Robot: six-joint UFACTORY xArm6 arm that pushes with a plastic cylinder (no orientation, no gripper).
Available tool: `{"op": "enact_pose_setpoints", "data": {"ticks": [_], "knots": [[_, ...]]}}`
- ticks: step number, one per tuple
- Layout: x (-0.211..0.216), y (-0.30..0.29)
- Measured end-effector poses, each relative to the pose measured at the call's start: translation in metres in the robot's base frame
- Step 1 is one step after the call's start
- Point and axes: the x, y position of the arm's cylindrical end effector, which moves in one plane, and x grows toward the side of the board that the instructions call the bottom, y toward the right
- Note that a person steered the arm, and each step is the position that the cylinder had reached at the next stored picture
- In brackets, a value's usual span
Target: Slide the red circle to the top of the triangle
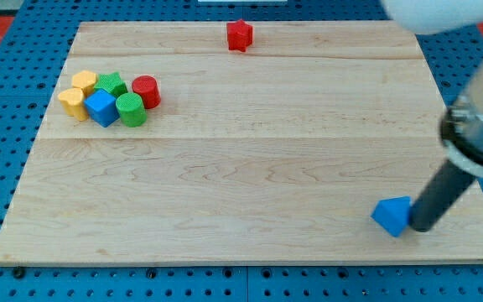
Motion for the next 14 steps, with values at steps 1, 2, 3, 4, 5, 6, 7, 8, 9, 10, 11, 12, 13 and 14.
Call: {"op": "enact_pose_setpoints", "data": {"ticks": [1,2,3,4,5,6,7,8,9,10,11,12,13,14], "knots": [[0.000,0.006],[-0.066,0.012],[-0.149,-0.093],[-0.198,-0.182],[-0.263,-0.238],[-0.276,-0.334],[-0.236,-0.317],[-0.198,-0.283],[-0.232,-0.302],[-0.243,-0.351],[-0.187,-0.352],[-0.165,-0.262],[-0.170,-0.228],[-0.186,-0.233]]}}
